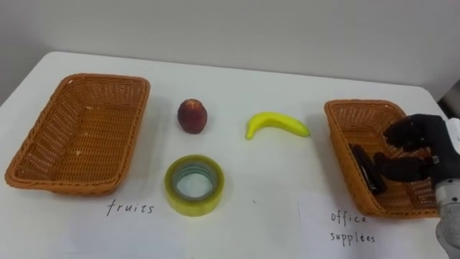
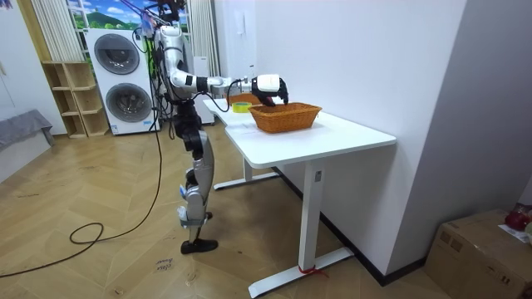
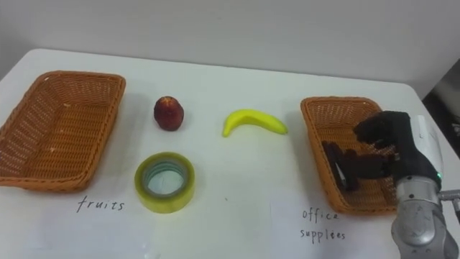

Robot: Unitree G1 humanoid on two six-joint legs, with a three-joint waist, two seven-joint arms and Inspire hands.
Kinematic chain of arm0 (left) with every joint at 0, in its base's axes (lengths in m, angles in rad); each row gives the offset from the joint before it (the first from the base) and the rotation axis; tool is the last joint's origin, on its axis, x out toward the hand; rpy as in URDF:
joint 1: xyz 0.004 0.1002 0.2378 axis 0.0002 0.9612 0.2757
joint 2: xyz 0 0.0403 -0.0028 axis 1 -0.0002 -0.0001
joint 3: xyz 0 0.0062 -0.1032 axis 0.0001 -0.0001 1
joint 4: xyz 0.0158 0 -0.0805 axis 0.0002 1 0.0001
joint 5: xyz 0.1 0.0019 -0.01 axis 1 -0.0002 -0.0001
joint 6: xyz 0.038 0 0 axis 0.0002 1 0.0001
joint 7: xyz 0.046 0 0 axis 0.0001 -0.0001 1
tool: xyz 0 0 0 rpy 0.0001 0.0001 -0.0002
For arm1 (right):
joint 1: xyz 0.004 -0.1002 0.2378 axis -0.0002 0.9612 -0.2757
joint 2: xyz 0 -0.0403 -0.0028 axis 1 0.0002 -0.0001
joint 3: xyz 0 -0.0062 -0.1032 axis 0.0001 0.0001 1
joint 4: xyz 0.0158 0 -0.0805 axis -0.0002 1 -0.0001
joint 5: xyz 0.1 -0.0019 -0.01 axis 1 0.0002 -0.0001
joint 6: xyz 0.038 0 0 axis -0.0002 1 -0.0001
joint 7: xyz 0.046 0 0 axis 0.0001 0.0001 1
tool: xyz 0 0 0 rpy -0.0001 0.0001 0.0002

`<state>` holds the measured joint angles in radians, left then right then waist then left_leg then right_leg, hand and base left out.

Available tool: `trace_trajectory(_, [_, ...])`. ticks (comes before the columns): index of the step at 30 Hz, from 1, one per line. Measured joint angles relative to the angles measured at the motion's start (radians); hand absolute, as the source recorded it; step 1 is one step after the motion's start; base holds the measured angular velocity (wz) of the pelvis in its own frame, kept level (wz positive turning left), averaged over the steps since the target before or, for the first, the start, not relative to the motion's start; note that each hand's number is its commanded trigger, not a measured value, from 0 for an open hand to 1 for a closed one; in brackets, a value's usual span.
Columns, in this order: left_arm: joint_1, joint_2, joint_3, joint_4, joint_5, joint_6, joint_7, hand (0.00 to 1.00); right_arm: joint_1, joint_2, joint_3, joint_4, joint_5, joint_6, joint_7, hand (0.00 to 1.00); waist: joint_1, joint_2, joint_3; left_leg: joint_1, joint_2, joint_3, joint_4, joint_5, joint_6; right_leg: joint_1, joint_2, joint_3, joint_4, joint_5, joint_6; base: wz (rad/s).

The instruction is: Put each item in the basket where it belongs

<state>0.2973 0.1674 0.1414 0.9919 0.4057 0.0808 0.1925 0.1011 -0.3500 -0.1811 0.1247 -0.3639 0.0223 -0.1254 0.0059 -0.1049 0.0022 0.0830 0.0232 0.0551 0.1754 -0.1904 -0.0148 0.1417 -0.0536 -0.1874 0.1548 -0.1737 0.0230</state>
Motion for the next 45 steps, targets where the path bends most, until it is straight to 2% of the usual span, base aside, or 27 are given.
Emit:
trace_trajectory(17, [-0.006,0.0,-0.001,0.0,-0.002,0.0,0.0,0.0,0.0,0.0,0.003,0.001,0.0,0.0,-0.002,0.0,0.003,-0.001,-0.0005,0.002,0.0,0.003,-0.002,0.0,0.0,-0.002,0.001,0.005,0.0,0.0,0.0,0.0])
trace_trajectory(22, [-0.018,0.0,-0.001,0.0,-0.001,0.0,0.0,0.0,-0.004,0.0,0.003,-0.036,-0.005,0.0,-0.002,0.0,0.014,-0.002,-0.0005,0.003,0.001,0.007,-0.006,0.0,0.0,-0.005,0.002,0.011,0.001,0.0,0.0,-0.03])
trace_trajectory(24, [-0.022,-0.001,-0.001,0.0,-0.001,-0.001,0.0,0.0,-0.004,0.0,0.003,-0.071,-0.014,-0.001,-0.003,0.0,0.027,0.003,0.0024,0.008,0.001,0.013,-0.007,0.0,0.0,-0.004,0.002,0.016,0.002,0.0,0.0,-0.06])
trace_trajectory(29, [-0.024,-0.003,-0.007,0.001,-0.003,-0.003,0.0,0.0,-0.035,0.0,0.004,-0.106,0.005,-0.013,-0.003,0.0,0.031,0.01,0.0086,0.014,0.002,0.014,-0.007,0.0,0.0,-0.004,0.002,0.02,0.015,0.0,0.0,0.0])
trace_trajectory(34, [-0.027,-0.003,-0.028,0.006,-0.004,-0.004,0.0,0.0,-0.058,0.0,0.011,-0.159,0.04,-0.016,-0.003,0.0,0.039,0.012,0.0061,0.003,0.002,0.018,-0.003,0.0,0.0,-0.014,0.002,0.023,0.016,0.0,0.0,-0.01])
trace_trajectory(38, [-0.034,-0.002,-0.03,0.01,-0.003,-0.008,0.0,0.0,-0.081,0.0,0.017,-0.21,0.132,-0.019,-0.003,0.0,0.044,0.016,0.0039,-0.002,0.003,0.018,0.007,0.0,0.0,-0.018,0.002,0.021,0.016,0.0,0.0,0.0])
trace_trajectory(45, [-0.041,0.001,-0.047,0.019,-0.002,-0.007,0.001,0.0,-0.108,0.01,0.135,-0.307,0.193,-0.019,-0.001,0.0,0.063,0.017,0.0044,-0.005,0.002,0.012,0.006,0.0,0.0,-0.015,0.002,0.016,0.017,0.0,0.0,0.02])
